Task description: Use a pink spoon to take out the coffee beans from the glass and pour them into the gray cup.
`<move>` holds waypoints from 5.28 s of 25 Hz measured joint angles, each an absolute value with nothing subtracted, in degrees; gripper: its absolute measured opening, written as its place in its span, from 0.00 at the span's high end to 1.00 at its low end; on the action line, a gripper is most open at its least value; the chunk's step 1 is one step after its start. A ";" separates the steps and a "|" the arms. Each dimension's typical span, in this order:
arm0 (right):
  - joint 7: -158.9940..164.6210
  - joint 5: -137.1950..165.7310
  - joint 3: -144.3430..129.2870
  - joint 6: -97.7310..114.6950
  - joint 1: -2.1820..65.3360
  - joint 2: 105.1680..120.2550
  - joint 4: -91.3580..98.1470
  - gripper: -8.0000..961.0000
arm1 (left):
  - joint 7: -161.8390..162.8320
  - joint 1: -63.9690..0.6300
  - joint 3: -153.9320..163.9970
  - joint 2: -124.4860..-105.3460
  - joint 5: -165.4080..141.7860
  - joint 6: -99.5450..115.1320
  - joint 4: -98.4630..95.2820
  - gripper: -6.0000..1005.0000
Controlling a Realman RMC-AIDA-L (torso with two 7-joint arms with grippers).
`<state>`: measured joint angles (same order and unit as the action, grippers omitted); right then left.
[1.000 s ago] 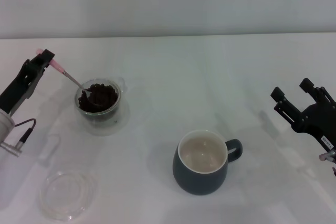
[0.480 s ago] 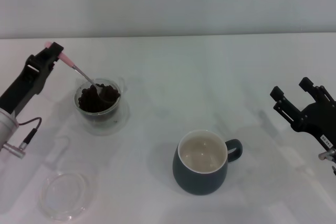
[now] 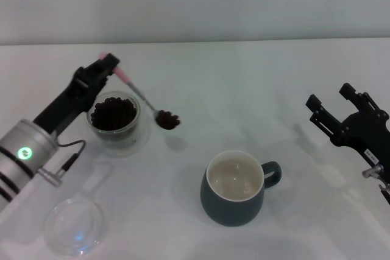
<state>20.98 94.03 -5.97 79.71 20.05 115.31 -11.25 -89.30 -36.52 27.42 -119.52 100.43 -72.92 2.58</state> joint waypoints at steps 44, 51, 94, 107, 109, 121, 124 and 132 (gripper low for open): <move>21.26 94.04 -6.43 79.19 19.59 115.31 -12.49 0.11 | -117.41 -48.83 27.35 -119.55 73.99 -84.77 -0.45 0.86; 21.21 94.17 -6.52 79.24 19.56 115.31 -13.06 0.11 | -118.52 -41.14 26.01 -119.20 82.42 -92.70 -0.62 0.86; 21.25 94.22 -6.50 78.04 20.74 115.31 -11.16 0.11 | -88.22 -17.72 26.62 -116.46 84.22 -80.52 -15.43 0.86; 21.27 94.07 -6.01 77.97 20.83 115.31 -11.68 0.11 | -92.45 -18.12 26.63 -116.77 79.61 -78.13 -16.00 0.86; 21.27 94.02 -5.99 77.96 20.83 115.31 -11.72 0.11 | -92.54 -18.12 26.63 -116.92 79.13 -78.13 -16.00 0.86; 21.27 94.22 -6.03 77.99 20.74 115.31 -12.22 0.11 | -94.93 -18.60 26.63 -118.66 78.34 -77.72 -15.33 0.83; 21.27 94.22 -6.13 78.03 20.68 115.31 -12.48 0.11 | -95.21 -18.79 26.62 -118.81 78.48 -77.78 -14.59 0.82; 21.27 94.22 -6.31 78.36 20.33 115.31 -12.56 0.11 | -97.65 -19.45 26.21 -118.83 79.07 -78.10 -13.68 0.81</move>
